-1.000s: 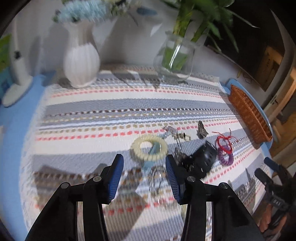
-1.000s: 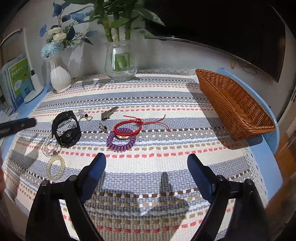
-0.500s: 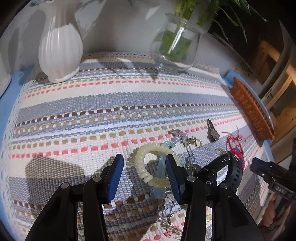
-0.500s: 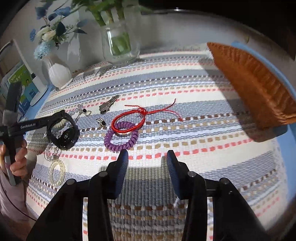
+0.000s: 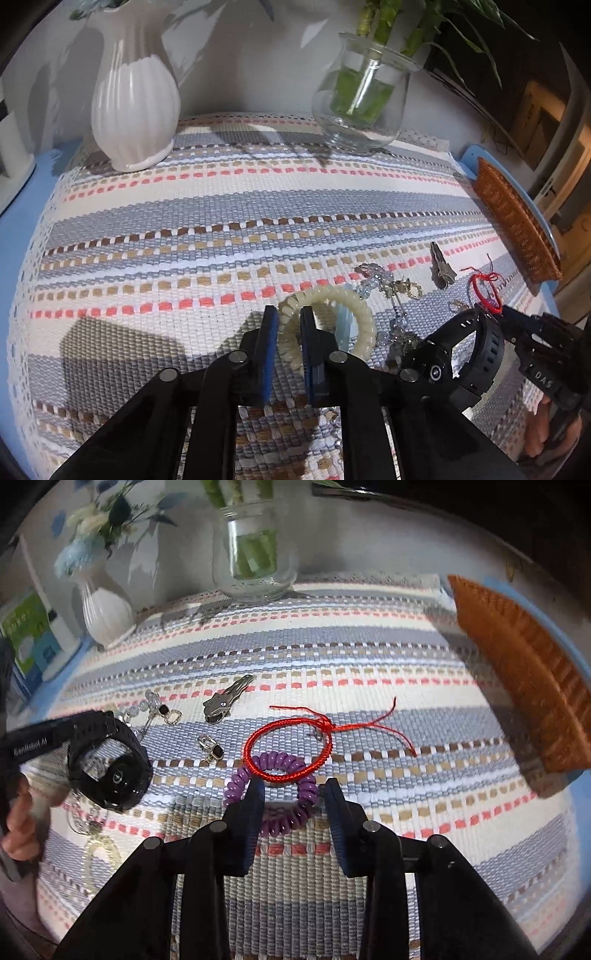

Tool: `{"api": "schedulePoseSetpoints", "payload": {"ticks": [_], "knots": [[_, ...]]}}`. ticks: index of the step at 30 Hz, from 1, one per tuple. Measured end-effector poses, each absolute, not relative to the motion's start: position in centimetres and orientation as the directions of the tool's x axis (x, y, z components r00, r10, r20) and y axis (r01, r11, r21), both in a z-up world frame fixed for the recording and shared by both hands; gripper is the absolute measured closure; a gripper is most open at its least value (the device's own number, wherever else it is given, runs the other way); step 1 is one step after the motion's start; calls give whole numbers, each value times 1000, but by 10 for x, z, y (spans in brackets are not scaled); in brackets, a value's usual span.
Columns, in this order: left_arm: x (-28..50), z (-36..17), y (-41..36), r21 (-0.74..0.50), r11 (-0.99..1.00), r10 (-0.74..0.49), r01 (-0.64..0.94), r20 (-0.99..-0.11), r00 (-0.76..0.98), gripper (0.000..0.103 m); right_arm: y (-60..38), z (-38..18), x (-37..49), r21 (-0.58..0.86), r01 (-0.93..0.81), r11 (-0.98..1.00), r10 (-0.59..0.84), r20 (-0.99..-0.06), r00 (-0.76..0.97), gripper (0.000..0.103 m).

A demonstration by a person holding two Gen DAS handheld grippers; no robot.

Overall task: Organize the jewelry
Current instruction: 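Grasp the cream beaded bracelet with the left tool while the right tool grasps the purple coil, then carry both bracelets to the wicker basket and open both tools inside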

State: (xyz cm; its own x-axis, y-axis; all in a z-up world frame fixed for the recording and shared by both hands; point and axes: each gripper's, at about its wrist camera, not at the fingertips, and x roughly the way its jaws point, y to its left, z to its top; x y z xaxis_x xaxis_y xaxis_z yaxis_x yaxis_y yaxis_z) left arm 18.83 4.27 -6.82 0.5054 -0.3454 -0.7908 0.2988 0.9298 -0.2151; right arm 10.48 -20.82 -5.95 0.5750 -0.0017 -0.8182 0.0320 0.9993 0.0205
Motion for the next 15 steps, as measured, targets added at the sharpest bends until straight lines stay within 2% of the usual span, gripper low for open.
{"api": "schedulePoseSetpoints", "payload": {"ticks": [3, 5, 8, 12, 15], "knots": [[189, -68, 49, -244, 929, -358, 279, -784, 507, 92, -204, -60, 102, -9, 11, 1000, -13, -815, 580, 84], [188, -67, 54, -264, 925, -371, 272, -777, 508, 92, -201, -60, 97, -19, -29, 999, 2, -813, 582, 89], [187, -65, 55, -267, 925, -374, 271, -770, 517, 92, -202, -61, 82, -31, -74, 997, 18, -810, 586, 90], [182, -63, 55, -273, 920, -385, 282, -764, 518, 92, -207, -57, 61, 39, -134, 990, 109, -817, 566, 90], [180, -58, 56, -296, 908, -414, 297, -746, 521, 92, -210, -51, 47, 53, -139, 989, 123, -812, 571, 90]]}}
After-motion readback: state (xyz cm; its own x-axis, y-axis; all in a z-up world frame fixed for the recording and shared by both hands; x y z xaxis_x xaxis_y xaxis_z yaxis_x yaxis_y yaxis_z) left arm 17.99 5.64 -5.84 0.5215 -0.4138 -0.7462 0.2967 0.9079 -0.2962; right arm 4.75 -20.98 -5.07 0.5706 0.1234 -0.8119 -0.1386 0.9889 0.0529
